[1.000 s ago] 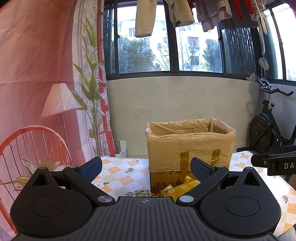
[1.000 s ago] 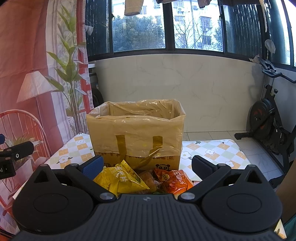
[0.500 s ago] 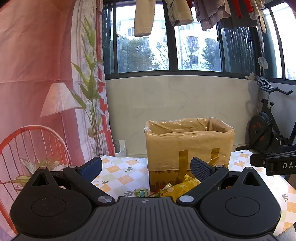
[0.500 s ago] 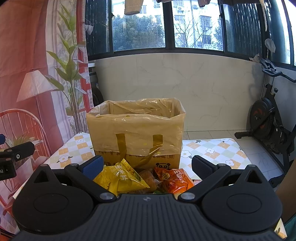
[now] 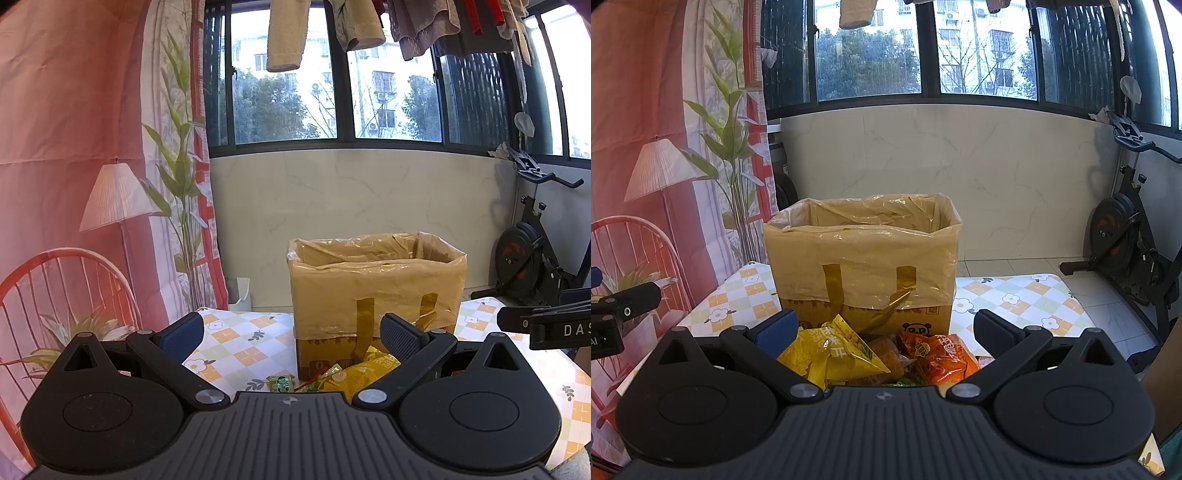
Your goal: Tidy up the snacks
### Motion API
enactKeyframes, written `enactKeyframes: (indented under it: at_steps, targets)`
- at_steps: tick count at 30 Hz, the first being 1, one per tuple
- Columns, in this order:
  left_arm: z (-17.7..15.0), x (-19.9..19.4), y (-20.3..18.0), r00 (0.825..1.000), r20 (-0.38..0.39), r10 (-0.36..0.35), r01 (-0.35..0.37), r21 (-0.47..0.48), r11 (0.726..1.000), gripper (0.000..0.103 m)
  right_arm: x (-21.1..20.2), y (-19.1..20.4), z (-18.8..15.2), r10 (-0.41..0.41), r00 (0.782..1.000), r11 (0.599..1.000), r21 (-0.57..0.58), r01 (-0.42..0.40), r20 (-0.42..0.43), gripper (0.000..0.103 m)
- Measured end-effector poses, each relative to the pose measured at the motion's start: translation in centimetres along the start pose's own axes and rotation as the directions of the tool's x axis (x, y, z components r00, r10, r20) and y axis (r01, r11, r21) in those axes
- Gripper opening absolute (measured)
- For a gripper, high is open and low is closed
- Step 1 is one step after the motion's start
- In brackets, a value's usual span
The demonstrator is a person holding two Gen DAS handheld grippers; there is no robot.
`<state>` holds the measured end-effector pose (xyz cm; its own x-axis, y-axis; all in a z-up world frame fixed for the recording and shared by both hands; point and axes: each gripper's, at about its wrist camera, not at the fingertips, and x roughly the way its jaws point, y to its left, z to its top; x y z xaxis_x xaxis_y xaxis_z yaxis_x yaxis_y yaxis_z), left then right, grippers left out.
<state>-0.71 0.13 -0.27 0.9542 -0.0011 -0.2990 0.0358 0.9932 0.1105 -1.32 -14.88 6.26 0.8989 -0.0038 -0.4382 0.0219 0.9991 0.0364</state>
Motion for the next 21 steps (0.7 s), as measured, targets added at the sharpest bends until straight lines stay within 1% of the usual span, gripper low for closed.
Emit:
enactKeyframes:
  at_steps: [10,13,16,19,21]
  targets:
    - [-0.1,0.0,-0.1,1.000,-0.003,-0.003,0.003,0.000,1.000,0.102,0.2,0.0,-0.4,0.001,1.000,1.000,-0.001,-0.001,0.000,0.103]
    - [-0.3,0.2,-0.3,1.000,-0.024,-0.009,0.009,-0.001,1.000,0.102,0.3,0.0,-0.6,0.006,1.000,1.000,-0.001,-0.006,0.000,0.103]
    - [-0.5,0.7,0.0,0.999,-0.044,0.001,-0.001,-0.014,1.000,0.102,0.6,-0.1,-1.2,0.015,1.000,1.000,0.014,-0.015,0.002,0.103]
    - [-0.5,1.4,1.0,0.998,-0.060,0.008,-0.011,-0.044,0.999,0.102,0.7,-0.7,-1.7,0.048,0.998,0.998,0.035,-0.049,0.034,0.103]
    - [-0.7,1.9,2.0,0.998,-0.067,0.017,-0.022,-0.068,0.997,0.102,0.7,-1.4,-2.4,0.074,0.993,0.996,0.052,-0.079,0.092,0.103]
